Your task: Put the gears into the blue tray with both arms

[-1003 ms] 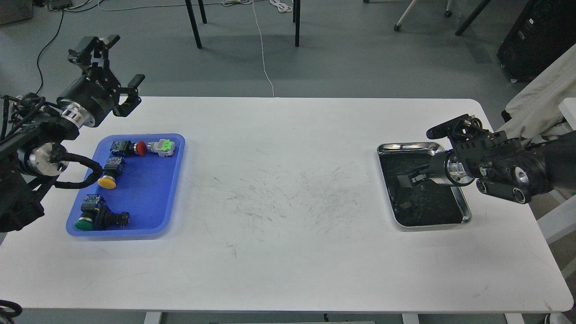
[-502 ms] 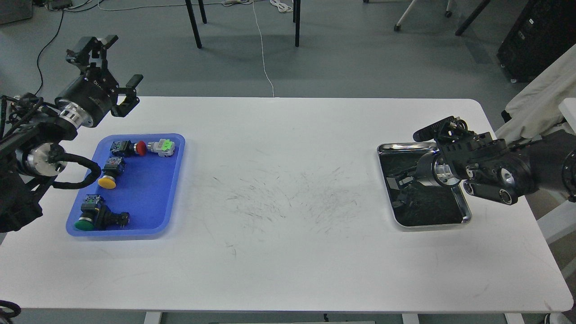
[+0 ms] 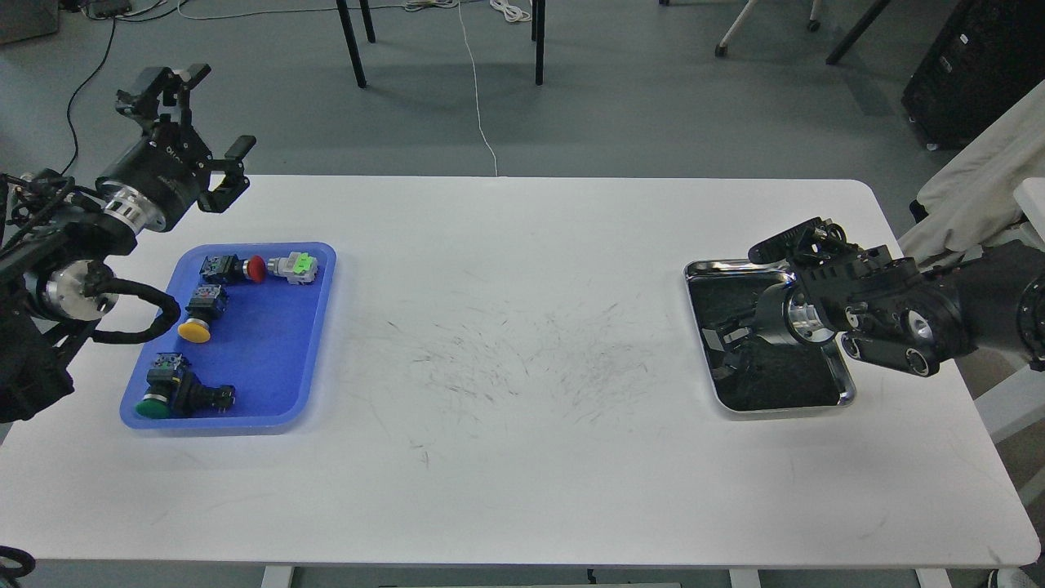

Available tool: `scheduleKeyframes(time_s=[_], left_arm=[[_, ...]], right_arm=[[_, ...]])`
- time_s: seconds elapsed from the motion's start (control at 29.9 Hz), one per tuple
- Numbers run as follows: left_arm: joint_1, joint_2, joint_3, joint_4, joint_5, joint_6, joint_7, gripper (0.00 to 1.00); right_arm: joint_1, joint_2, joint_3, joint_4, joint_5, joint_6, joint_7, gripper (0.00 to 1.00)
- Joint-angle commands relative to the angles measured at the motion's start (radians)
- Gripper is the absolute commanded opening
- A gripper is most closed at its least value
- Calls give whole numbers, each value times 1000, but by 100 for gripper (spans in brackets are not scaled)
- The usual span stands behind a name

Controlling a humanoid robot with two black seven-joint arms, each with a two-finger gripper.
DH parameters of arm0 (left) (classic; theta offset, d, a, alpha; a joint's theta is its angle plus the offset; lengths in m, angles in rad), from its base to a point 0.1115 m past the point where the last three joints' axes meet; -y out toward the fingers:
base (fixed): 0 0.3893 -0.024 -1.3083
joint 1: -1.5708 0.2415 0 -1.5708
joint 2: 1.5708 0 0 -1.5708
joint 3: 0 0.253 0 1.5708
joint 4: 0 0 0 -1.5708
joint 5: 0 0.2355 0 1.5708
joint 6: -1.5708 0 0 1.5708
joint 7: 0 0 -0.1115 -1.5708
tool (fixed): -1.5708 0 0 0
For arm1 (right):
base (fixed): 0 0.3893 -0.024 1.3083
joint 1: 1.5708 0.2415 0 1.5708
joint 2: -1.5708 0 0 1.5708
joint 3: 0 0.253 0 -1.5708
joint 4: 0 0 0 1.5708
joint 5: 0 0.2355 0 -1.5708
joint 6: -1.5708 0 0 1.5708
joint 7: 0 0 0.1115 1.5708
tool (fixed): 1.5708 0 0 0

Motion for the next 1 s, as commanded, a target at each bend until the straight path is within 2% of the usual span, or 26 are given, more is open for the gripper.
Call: scheduleKeyframes(time_s=[0.0,0.4,0.64,0.97], left_arm=[[0,0,0,-1,0,0,0,98],[5,0,0,0,0,1,0,98],[5,0,0,0,0,6,0,98],[6,0,0,-1,2,12,0,98]], right_arm=[[0,0,-1,-2,-1,0,0,43],[-2,1,-1,-19,-1,2,14,23],[-2,0,-2,-17,-3,11,17,3],[49,-6,4,-20,-4,15,19,1]])
